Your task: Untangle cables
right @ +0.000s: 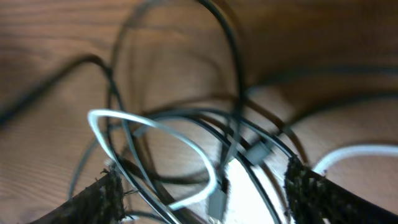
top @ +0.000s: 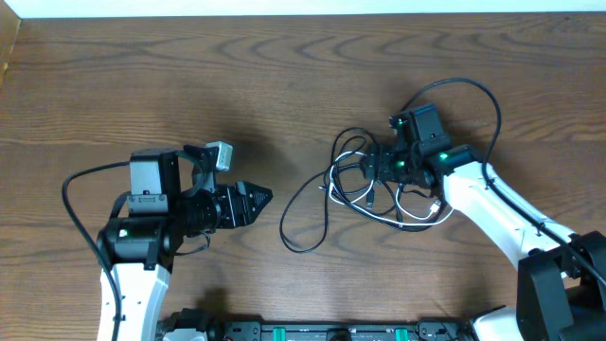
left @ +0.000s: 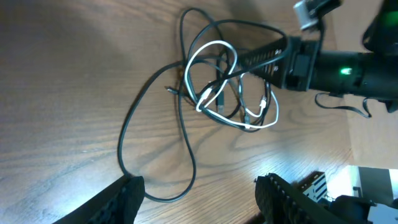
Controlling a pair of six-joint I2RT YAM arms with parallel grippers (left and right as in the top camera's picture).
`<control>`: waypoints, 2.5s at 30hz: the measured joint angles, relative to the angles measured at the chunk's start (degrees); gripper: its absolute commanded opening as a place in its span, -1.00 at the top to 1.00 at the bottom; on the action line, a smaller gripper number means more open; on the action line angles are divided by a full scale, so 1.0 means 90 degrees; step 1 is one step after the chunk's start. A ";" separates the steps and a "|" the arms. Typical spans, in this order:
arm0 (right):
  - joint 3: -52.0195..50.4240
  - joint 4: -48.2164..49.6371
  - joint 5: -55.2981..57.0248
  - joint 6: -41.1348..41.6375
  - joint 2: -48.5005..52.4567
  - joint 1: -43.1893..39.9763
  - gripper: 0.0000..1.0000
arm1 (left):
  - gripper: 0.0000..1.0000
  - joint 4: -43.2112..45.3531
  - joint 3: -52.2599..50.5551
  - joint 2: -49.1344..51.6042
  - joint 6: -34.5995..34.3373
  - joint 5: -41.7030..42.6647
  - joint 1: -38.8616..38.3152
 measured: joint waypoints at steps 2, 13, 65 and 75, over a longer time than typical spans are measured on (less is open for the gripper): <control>0.0000 0.0182 0.0068 -0.0087 0.0007 0.0138 -0.55 | -0.25 0.0002 0.0000 0.0112 0.0000 -0.0017 -0.0005; 0.0000 0.0644 0.1175 -0.0702 0.0595 0.0571 0.38 | -0.25 0.0005 0.0000 0.0476 0.0000 -0.0022 -0.0010; -0.0029 0.0452 -0.2574 -0.1727 -0.4129 0.0571 0.97 | -0.98 0.0328 0.0000 0.0483 -0.0296 -0.0012 -0.0022; -0.0029 0.1311 -0.2652 -0.1151 -0.4126 0.0571 0.97 | -0.60 0.0731 0.0002 0.0483 -0.0585 0.0321 -0.1178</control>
